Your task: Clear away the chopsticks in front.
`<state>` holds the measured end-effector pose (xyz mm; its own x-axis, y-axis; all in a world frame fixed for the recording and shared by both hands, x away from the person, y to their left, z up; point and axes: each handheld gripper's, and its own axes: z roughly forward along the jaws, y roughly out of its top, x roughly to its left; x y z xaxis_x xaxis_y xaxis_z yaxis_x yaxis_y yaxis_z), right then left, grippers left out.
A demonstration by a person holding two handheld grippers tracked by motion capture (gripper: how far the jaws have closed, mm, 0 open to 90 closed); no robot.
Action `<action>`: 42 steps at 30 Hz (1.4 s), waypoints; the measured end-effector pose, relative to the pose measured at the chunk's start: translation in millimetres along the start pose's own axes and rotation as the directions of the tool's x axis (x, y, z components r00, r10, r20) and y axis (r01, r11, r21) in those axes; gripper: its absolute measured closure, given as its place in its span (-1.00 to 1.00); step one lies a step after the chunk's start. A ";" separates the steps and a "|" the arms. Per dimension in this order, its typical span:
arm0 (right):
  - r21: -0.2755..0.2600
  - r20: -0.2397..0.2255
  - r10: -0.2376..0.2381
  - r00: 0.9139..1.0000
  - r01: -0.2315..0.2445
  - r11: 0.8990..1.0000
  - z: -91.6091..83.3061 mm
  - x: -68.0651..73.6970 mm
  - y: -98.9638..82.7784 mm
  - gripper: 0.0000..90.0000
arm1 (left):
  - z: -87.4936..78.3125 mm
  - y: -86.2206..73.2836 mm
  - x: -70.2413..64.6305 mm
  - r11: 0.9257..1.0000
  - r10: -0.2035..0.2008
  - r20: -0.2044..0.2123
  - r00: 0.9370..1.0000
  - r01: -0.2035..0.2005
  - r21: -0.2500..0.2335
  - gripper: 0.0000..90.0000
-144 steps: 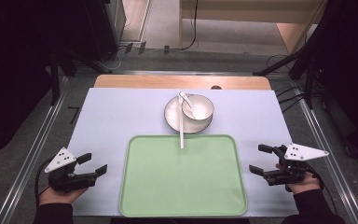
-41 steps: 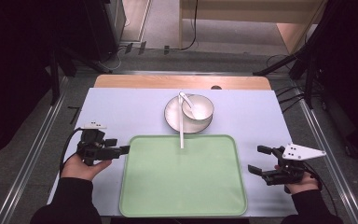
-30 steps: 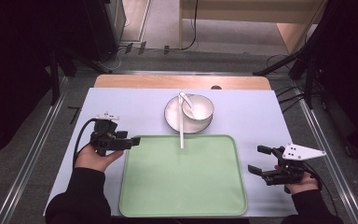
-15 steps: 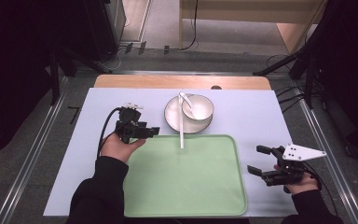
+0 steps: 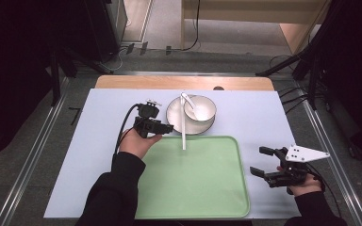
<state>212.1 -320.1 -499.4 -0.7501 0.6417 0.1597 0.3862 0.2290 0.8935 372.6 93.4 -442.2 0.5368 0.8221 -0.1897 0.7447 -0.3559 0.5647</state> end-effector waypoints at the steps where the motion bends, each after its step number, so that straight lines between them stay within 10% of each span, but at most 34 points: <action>1: 0.001 0.001 -0.001 1.000 0.001 1.000 0.1 -0.1 0.1 -0.67 | 2.0 2.5 -0.6 1.000 0.005 -0.009 1.000 -0.005 -0.006 -0.04; 17: 0.001 -0.004 -0.009 1.000 0.009 1.000 0.0 0.3 0.9 -0.67 | 50.6 22.5 -14.6 0.999 -0.045 -0.062 0.997 0.045 -0.003 0.13; 42: 0.006 -0.007 -0.007 1.000 0.007 1.000 0.5 -0.5 0.8 -0.67 | 73.4 21.8 -14.8 0.998 -0.064 -0.116 0.991 0.061 -0.031 0.46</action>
<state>213.0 -319.8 -498.9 -0.7561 0.6354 0.1566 0.3843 0.2375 0.8921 410.1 40.9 -486.0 0.4383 0.8893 -0.1305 0.7631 -0.2915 0.5768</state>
